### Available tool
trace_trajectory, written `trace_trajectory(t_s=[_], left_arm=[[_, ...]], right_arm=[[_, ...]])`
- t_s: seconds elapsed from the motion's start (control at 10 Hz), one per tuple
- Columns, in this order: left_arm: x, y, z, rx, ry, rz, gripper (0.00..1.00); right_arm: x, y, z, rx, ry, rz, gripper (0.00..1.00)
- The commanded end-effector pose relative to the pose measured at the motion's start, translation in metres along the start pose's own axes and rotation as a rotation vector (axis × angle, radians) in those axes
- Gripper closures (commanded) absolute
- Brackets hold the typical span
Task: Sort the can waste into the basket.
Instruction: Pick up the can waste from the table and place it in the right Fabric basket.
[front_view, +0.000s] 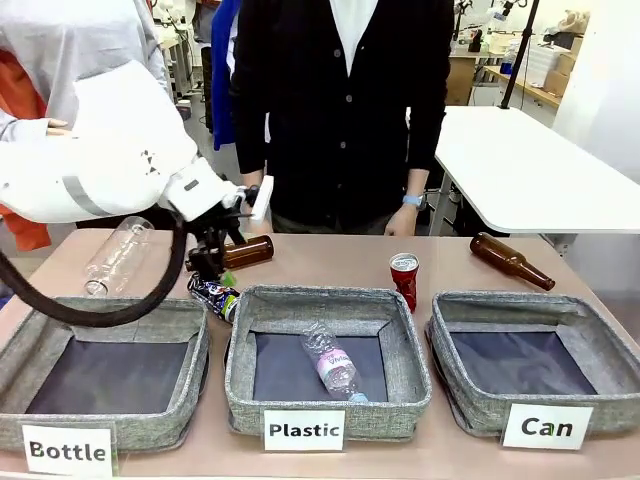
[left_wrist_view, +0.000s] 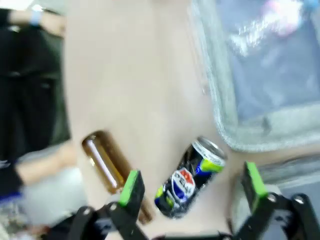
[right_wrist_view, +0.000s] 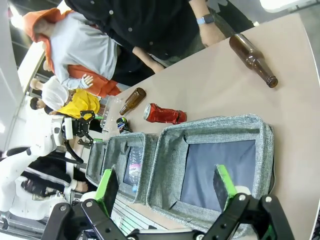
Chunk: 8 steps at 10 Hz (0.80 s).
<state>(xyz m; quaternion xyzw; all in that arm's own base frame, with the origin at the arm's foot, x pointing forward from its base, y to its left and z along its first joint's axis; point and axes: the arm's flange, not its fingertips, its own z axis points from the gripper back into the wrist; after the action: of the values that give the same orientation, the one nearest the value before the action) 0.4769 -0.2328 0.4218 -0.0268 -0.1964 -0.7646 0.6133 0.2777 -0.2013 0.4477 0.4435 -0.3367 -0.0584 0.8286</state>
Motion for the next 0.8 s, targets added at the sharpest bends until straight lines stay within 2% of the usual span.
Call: trace_trajectory(t_s=[0.0,0.2,0.4,0.7], left_arm=[[-0.030,0.009,-0.011,-0.056,0.035,-0.370,0.00],[-0.033,0.023,-0.021,-0.082,0.091,-0.436,0.00],[-0.029,0.034,-0.030,-0.051,0.078,-0.423,0.00],[-0.036,0.048,-0.039,-0.104,0.092,-0.414,0.00]], right_arm=[[0.003,-0.002,-0.001,0.022,-0.022,0.025,0.00],[0.003,-0.002,-0.001,0.022,-0.022,0.025,0.00],[0.003,-0.002,-0.001,0.022,-0.022,0.025,0.00],[0.003,-0.002,-0.001,0.022,-0.022,0.025,0.00]])
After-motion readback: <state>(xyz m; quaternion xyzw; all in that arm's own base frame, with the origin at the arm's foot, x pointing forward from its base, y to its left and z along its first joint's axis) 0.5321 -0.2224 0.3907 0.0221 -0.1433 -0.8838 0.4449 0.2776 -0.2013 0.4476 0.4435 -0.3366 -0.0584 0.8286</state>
